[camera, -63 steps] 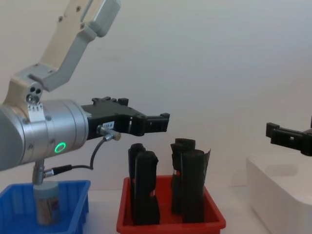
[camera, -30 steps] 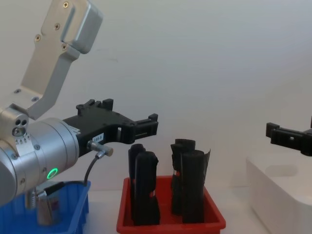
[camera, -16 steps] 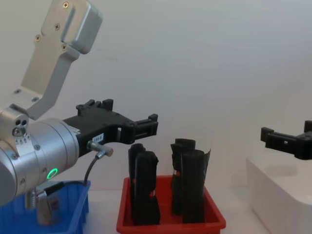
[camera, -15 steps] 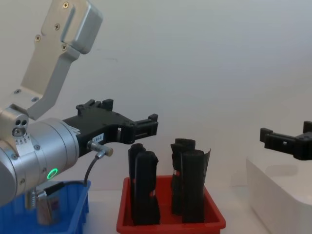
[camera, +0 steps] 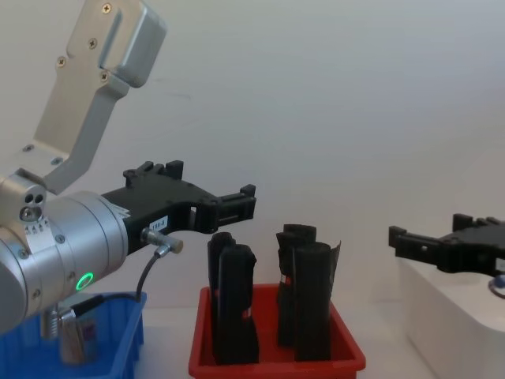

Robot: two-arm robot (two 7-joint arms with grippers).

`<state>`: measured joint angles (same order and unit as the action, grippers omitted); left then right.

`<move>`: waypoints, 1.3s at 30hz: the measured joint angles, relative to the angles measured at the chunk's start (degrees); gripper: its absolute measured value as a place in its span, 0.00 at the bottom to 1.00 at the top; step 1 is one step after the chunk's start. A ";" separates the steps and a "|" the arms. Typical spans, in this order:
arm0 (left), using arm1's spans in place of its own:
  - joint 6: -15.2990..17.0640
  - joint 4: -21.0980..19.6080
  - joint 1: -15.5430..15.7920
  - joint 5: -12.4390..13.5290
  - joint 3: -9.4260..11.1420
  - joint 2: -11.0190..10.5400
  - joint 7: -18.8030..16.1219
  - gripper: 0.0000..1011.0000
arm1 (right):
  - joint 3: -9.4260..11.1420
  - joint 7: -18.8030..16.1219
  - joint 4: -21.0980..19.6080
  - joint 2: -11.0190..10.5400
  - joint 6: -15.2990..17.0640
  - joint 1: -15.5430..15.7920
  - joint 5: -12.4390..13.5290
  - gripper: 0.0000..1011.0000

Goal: Pick the cotton swabs from the blue box and place them into the white box.

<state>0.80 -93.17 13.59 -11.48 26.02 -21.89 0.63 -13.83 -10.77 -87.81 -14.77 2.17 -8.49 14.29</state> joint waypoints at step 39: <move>0.00 0.00 0.00 0.00 0.00 0.00 0.00 0.99 | -3.24 -13.17 32.71 9.49 -6.05 -20.20 -4.00 0.99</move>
<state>0.80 -93.17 13.59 -11.48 26.03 -21.89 0.63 -17.07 -23.94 -55.10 -5.28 -3.88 -28.69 10.29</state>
